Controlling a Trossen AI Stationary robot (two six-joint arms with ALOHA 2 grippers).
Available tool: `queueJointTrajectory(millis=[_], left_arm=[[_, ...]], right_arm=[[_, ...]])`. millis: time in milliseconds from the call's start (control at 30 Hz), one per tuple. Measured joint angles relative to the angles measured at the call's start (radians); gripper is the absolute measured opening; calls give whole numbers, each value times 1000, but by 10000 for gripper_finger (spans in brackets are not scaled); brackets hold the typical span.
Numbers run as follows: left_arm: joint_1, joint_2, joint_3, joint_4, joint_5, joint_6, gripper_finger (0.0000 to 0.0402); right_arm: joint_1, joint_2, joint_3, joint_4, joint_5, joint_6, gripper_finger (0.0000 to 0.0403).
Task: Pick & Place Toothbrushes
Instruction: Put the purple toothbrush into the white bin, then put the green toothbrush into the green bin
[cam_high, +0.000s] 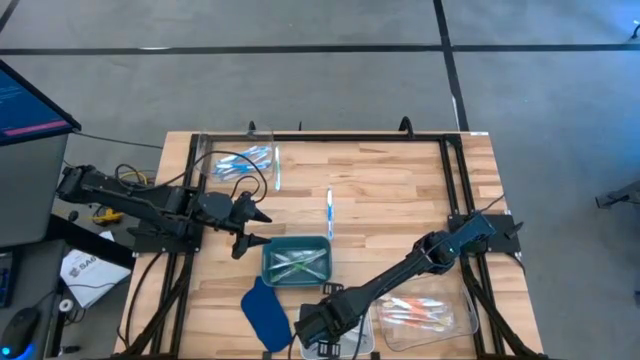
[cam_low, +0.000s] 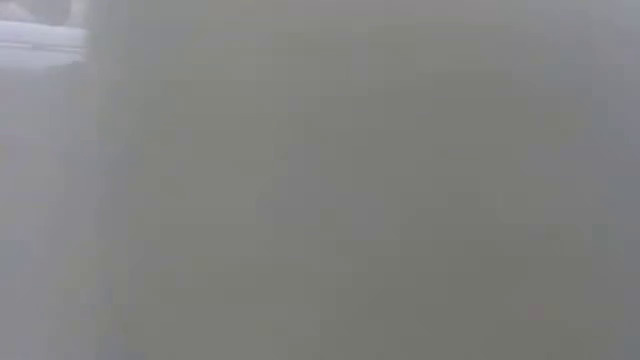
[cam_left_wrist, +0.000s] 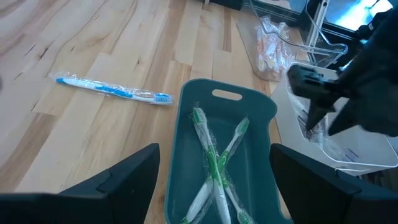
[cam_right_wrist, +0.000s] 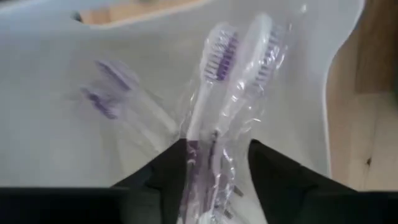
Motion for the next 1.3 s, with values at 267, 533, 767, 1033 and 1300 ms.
queueJointTrajectory(millis=[267,533,767,1033,1300], left_arm=[[0,0,0,-1,-24,0,298],[0,0,0,1,-24,4,298],[0,0,0,6,-23,20,298],[0,0,-6,8,-23,60,298],[1,0,-6,42,-82,204,298]], right_arm=[[-13,-13,53,-20,29,-40,259],[-42,-29,56,-81,31,-65,281],[-81,-111,56,-67,33,-114,282],[-83,-225,56,-84,210,-321,282],[-97,-334,49,-89,516,-521,282]])
